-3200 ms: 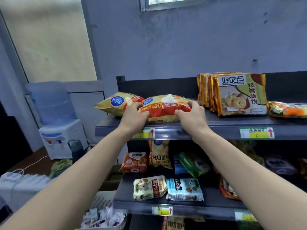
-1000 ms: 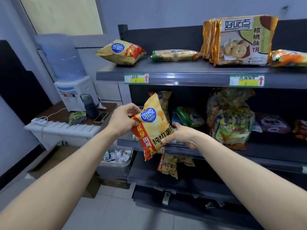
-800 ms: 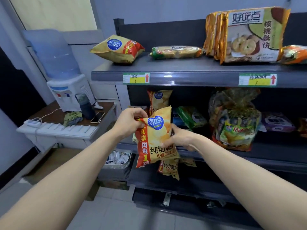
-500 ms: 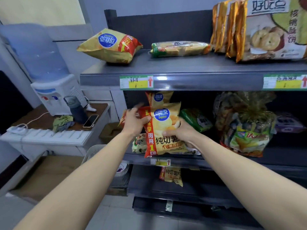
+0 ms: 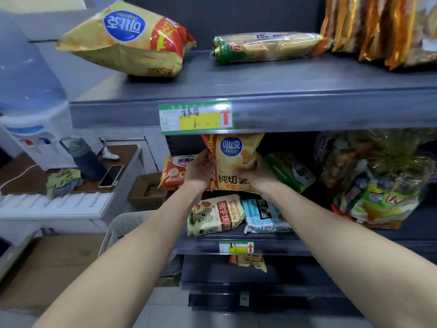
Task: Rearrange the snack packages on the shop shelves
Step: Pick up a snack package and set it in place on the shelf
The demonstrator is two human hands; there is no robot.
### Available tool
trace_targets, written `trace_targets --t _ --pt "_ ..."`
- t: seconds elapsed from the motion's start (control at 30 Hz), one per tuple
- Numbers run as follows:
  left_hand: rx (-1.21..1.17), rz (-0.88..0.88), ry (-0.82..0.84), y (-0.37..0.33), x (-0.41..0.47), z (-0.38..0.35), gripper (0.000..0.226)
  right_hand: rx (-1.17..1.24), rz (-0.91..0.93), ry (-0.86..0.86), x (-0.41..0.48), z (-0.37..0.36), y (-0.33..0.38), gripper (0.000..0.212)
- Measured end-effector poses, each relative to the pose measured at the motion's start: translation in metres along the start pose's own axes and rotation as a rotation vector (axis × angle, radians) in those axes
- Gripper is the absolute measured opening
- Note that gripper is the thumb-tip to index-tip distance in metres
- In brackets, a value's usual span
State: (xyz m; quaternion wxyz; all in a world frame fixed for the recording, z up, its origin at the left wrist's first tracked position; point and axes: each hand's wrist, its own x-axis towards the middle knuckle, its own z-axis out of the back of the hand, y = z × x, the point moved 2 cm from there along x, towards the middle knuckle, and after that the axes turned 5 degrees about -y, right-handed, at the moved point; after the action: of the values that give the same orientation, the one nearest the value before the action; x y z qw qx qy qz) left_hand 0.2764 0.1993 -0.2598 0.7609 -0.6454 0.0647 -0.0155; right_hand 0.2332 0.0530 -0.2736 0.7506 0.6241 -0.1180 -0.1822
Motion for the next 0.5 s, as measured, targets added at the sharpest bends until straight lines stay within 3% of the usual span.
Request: trace_targets --t 0.17,0.33,0.5 --pt "-0.029 0.047 0.101 0.023 0.014 0.002 0.036 -0.095 -0.098 0.015 0.021 -0.011 -0.027 0.066" --pt "0.006 0.09 0.167 0.036 0.021 -0.001 0.046 -0.207 -0.125 -0.105 0.025 -0.01 -0.042 0.067" --pt "0.042 0.122 0.137 0.04 0.021 -0.001 0.042 -0.34 -0.151 -0.2 0.021 -0.007 -0.044 0.069"
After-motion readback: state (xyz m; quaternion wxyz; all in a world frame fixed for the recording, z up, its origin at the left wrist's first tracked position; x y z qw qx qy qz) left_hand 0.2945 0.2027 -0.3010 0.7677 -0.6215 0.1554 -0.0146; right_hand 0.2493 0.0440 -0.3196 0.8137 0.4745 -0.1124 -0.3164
